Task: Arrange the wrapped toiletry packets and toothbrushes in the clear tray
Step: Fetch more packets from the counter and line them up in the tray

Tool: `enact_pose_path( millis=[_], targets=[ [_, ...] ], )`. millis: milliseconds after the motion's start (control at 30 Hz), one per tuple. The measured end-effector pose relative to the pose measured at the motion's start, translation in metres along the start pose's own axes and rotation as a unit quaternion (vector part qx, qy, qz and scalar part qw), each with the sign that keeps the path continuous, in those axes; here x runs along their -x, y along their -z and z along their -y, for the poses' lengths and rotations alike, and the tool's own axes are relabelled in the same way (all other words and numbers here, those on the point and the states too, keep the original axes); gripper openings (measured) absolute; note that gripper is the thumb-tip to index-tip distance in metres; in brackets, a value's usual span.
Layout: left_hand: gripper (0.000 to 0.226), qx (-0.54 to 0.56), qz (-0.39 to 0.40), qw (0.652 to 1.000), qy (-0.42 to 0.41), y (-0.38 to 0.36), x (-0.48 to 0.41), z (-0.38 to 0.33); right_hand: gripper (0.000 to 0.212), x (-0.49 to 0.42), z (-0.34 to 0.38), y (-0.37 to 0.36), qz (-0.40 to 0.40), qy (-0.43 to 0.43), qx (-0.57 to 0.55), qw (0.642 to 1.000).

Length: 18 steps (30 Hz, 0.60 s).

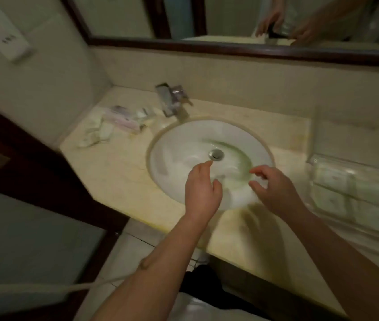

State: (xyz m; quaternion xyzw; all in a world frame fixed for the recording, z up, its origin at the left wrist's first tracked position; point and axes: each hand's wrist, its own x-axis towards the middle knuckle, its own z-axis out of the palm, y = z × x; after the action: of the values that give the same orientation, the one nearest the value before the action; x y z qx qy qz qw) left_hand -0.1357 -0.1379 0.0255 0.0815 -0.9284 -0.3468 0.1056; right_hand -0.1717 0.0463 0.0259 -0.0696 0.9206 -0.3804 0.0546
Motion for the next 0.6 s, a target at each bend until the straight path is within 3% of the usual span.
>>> enact_pose_path(
  millis=[267, 433, 600],
  targets=[
    [0.042, 0.053, -0.093, 0.985, 0.138, 0.122, -0.07, 0.148, 0.016, -0.073, 0.126, -0.117, 0.095, -0.011, -0.06, 0.994],
    [0.036, 0.036, -0.111, 0.98, 0.159, 0.195, -0.128, 0.259, 0.022, -0.135, 0.211, -0.209, 0.136, -0.02, -0.045, 0.989],
    [0.031, 0.025, -0.081, 0.977, 0.197, 0.243, -0.187, 0.34, 0.028, -0.179, 0.278, -0.278, 0.192, -0.02, -0.014, 0.981]
  ],
)
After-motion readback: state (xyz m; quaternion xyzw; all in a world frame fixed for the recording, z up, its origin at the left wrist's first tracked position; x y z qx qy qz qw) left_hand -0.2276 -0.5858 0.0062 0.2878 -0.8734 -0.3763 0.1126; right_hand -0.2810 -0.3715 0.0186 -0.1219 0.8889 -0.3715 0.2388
